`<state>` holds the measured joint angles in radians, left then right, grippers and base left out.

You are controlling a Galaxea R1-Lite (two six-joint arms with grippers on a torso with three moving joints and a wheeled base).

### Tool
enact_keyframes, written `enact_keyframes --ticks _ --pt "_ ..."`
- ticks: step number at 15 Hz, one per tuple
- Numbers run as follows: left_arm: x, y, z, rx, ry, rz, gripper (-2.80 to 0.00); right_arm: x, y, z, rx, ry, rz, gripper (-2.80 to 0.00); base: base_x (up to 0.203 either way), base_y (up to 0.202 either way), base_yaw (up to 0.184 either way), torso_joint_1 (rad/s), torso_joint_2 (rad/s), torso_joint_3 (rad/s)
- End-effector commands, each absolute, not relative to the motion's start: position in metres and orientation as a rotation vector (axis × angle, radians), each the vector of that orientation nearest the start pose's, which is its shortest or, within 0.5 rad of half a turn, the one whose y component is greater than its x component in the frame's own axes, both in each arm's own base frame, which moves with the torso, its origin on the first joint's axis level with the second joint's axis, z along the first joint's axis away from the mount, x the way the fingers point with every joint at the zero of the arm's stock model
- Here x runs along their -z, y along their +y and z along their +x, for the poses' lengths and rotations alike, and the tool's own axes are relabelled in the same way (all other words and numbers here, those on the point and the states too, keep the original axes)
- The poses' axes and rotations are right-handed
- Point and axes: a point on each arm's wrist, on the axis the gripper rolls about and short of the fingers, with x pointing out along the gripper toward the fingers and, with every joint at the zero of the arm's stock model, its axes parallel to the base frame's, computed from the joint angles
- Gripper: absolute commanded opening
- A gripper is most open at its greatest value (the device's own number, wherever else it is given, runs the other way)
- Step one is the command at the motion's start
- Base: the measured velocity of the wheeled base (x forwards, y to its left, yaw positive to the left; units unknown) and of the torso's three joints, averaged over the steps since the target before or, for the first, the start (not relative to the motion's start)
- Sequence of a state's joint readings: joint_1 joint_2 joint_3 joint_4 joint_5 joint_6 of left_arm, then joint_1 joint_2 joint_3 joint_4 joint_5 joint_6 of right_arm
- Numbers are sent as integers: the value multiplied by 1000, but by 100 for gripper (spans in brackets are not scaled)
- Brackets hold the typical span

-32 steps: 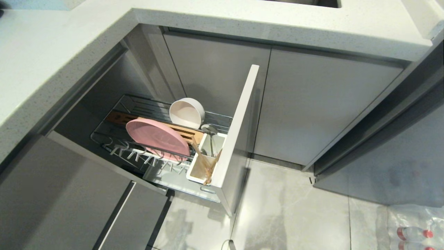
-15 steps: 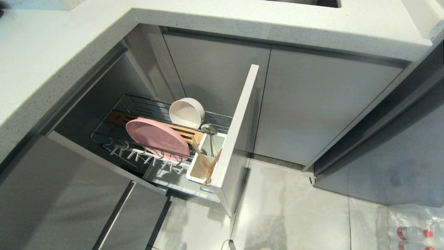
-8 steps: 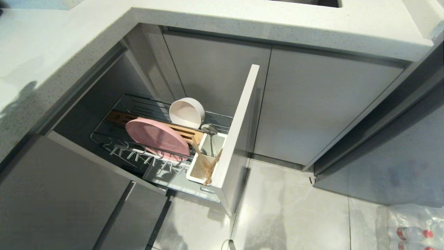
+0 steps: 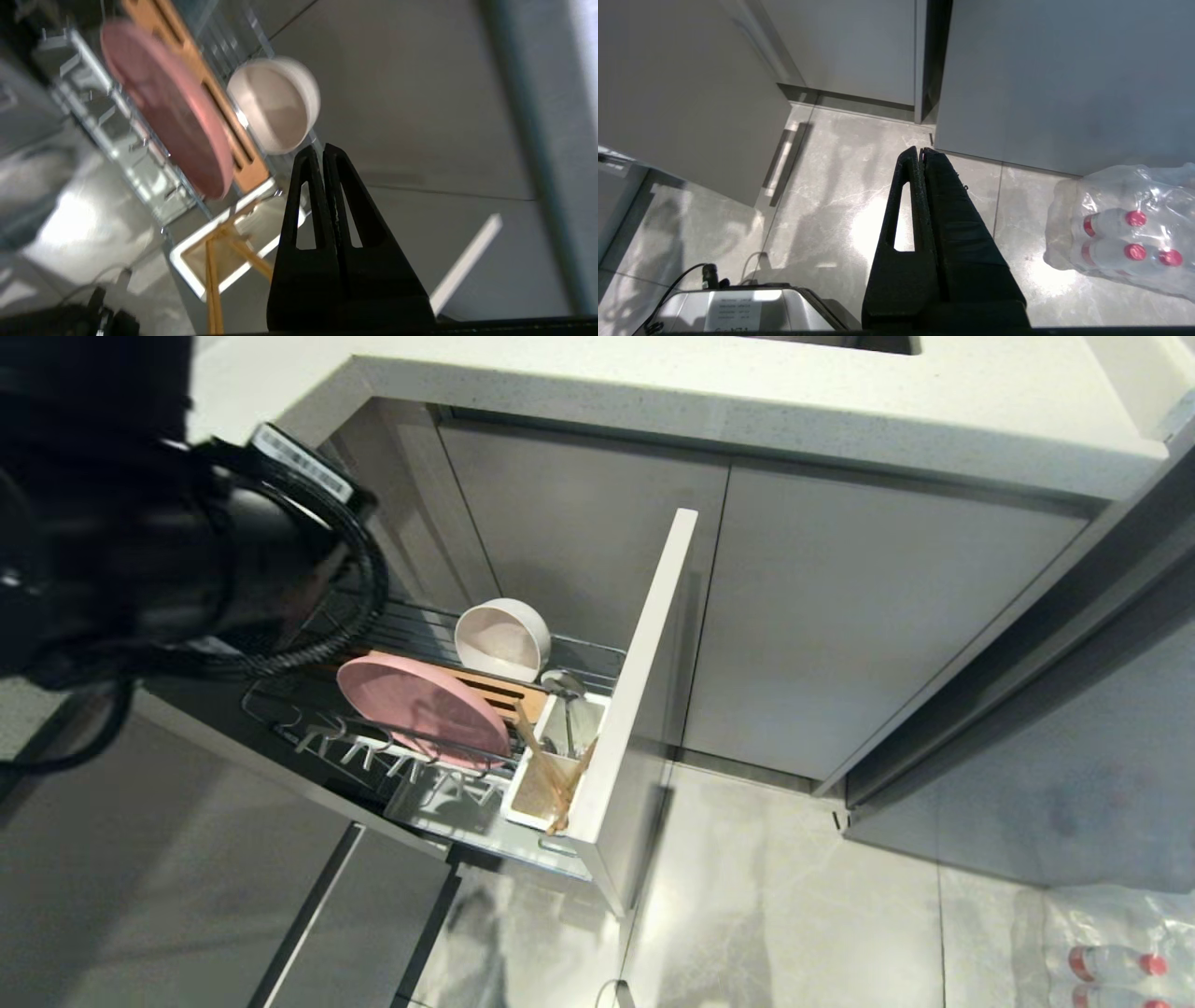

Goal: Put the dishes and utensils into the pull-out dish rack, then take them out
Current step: Take the plate out of the cupboard

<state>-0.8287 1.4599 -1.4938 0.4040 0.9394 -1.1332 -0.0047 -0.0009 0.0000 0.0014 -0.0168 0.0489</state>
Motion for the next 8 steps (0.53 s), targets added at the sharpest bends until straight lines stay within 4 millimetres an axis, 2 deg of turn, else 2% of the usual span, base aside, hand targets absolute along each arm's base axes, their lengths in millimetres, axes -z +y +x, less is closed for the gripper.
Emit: enact_keyframes --ticks 1,3,5,6,8 --pt "-320 -173 186 -279 189 -800 -280 -75 0 -23 22 3 49 -280 0 0 0 0 0 0" --pt "-303 -181 202 -329 207 -803 -280 -75 0 -23 22 3 49 -280 0 0 0 0 0 0" --pt "-287 -179 220 -403 211 -812 -280 -75 0 -23 22 3 49 -280 0 0 0 0 0 0" --pt "-283 -179 224 -420 212 -816 0 -75 0 -23 22 3 49 -280 0 0 0 0 0 0" --pt "-283 -177 228 -433 205 -822 0 -75 0 -23 22 3 49 -280 0 0 0 0 0 0"
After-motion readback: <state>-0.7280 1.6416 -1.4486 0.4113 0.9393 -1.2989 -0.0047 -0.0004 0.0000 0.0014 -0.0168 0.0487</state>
